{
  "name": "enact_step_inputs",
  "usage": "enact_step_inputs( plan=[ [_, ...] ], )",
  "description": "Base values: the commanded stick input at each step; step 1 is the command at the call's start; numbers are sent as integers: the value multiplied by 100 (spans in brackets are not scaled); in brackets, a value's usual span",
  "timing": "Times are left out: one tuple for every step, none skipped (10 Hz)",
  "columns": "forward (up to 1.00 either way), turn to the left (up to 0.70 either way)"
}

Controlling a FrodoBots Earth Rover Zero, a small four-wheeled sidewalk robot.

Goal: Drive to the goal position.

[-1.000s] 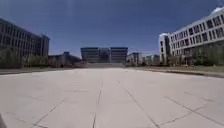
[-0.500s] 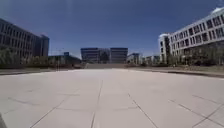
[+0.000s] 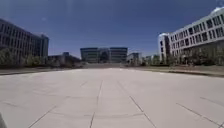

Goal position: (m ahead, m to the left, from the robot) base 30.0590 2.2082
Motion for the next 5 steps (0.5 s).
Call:
enact_step_inputs(
  plan=[
    [49,0],
    [49,0],
    [49,0],
    [49,0],
    [49,0]
  ],
)
